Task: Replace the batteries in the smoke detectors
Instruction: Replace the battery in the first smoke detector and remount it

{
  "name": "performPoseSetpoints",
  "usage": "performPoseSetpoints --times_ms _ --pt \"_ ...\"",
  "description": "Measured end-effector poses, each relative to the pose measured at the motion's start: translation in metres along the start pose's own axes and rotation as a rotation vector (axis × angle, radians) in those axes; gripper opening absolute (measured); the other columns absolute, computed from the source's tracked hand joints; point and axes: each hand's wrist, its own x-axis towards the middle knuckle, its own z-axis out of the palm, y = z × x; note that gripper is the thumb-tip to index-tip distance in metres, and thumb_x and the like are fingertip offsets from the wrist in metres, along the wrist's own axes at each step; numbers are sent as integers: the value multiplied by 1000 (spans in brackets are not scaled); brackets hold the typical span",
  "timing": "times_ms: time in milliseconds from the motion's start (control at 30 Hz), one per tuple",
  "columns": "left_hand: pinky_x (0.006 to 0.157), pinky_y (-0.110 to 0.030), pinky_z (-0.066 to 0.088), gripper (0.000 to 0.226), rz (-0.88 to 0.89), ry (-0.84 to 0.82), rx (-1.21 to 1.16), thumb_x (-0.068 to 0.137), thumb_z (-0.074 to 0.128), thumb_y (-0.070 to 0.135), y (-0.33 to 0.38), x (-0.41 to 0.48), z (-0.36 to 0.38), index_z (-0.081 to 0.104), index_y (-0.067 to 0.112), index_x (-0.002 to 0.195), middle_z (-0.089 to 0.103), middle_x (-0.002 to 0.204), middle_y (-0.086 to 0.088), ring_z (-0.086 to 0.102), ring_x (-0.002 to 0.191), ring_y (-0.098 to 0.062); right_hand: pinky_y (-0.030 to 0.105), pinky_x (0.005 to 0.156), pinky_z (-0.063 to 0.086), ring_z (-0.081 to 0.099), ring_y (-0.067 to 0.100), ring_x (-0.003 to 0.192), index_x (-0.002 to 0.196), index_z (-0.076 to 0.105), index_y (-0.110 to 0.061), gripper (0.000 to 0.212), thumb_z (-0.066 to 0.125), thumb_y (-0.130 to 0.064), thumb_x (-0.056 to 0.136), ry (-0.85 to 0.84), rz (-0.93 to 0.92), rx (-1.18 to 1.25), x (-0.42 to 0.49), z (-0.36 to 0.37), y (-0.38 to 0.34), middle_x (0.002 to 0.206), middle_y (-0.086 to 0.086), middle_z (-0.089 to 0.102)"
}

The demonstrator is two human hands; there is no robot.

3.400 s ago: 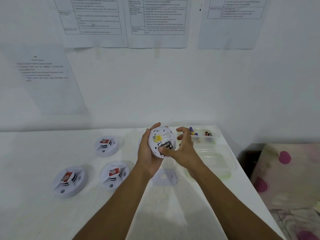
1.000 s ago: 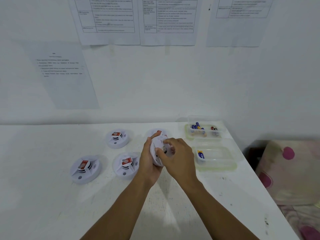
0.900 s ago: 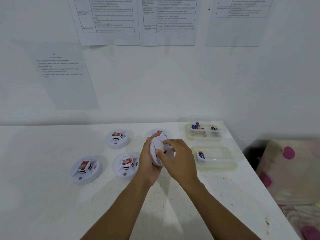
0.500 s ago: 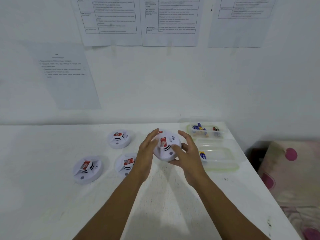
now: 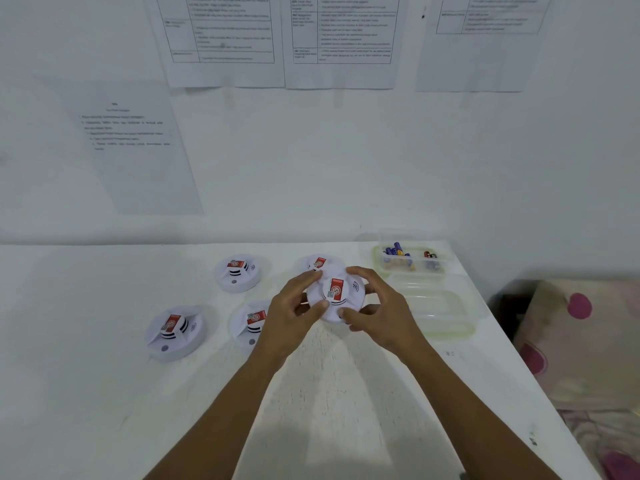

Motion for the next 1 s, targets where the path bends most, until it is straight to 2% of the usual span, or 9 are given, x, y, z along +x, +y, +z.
performPoseSetpoints --times_ms 100,200,300,400,567,667,767,1000 --pt "94 -38 55 46 37 -20 61 84 69 30 -1 1 -1 55 34 127 54 138 2 57 123 -19 23 60 58 70 14 75 121 52 -37 58 82 -17 75 0 -42 -47 -1 -2 0 101 -11 63" --pt "96 -41 54 45 41 -13 47 85 70 23 0 2 0 58 25 129 57 138 1 59 121 -18 23 62 59 69 16 82 118 51 -39 59 83 -18 74 35 -67 -39 -4 -1 1 102 -15 62" --pt "96 -39 54 44 42 -8 2 86 71 16 1 2 2 60 25 127 59 137 1 60 120 -15 21 64 59 68 17 87 117 50 -38 57 83 -19 74 67 -83 -36 -6 2 2 102 -20 60" --pt "96 -35 54 43 32 -14 -16 86 71 15 2 0 2 60 24 127 59 137 1 61 119 -14 23 65 59 68 23 90 117 50 -38 56 82 -21 76 88 -109 -35 -8 4 6 106 -19 60" --pt "95 -32 54 41 22 -9 -49 87 70 13 2 -4 4 61 27 124 60 135 0 61 119 -14 27 64 60 67 27 90 115 50 -47 56 81 -20 76 113 -140 -36 -9 9 12 111 -18 60" --pt "94 -29 53 41 31 -15 -53 86 70 15 1 -5 4 60 31 122 59 137 0 60 121 -13 34 65 61 65 19 96 119 53 -36 53 81 -20 77 122 -158 -49 -9 10 15 113 -15 61" --pt "93 -26 53 41 37 -10 -36 84 70 23 2 -5 3 60 33 122 58 138 -1 60 121 -13 34 67 61 61 14 100 121 54 -26 52 81 -18 77 123 -170 -57 -9 11 17 113 -11 62" --pt "89 -22 53 41 47 0 -8 81 69 30 0 -6 3 59 37 120 60 136 -1 62 118 -13 30 68 60 62 12 99 121 54 -25 52 80 -15 77 102 -171 -45 -11 12 15 112 -15 61"
